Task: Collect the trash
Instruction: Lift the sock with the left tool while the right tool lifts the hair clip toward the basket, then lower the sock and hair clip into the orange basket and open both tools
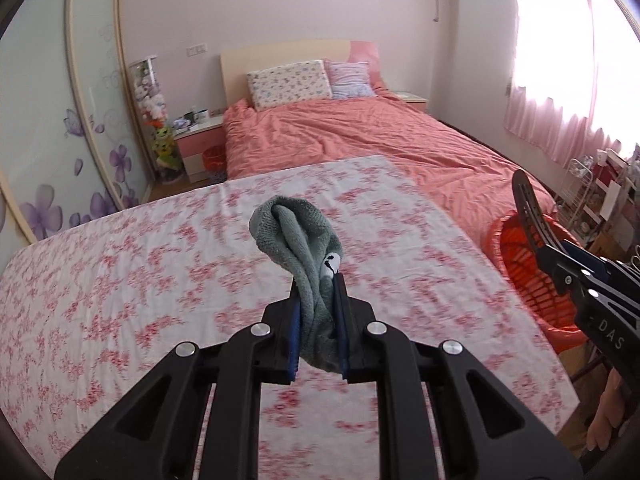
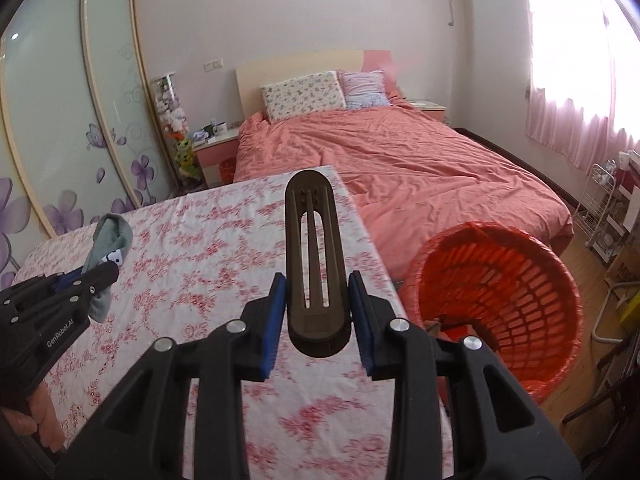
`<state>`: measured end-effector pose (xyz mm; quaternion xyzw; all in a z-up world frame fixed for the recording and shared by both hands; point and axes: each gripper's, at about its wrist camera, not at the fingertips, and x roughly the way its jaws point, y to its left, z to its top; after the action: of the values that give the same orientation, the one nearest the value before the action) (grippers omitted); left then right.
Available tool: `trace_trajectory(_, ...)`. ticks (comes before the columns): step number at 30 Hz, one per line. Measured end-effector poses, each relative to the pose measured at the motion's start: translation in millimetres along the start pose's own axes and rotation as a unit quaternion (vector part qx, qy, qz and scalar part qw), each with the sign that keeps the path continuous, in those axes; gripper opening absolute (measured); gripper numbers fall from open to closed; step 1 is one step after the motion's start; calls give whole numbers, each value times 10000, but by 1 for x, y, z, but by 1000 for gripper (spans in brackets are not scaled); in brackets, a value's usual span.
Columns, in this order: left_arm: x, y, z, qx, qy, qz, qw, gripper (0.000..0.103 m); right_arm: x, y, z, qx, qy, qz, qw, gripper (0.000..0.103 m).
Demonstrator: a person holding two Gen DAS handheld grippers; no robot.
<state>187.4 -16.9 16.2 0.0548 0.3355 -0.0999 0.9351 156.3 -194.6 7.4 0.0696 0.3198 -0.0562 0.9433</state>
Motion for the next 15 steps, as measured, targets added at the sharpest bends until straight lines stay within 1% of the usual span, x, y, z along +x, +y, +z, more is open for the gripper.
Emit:
trace_trajectory(8, 1, -68, 12, 238, -31, -716, 9971, 15, -21, -73, 1, 435, -135, -361, 9983, 32)
trace_trajectory(10, 4, -86, 16, 282, -12, -977, 9948, 15, -22, -90, 0, 554, -132, -424, 9975, 32)
trace_trajectory(15, 15, -129, 24, 461, 27, -1456, 9883, 15, -22, -136, -3, 860, -131, -606, 9944, 32)
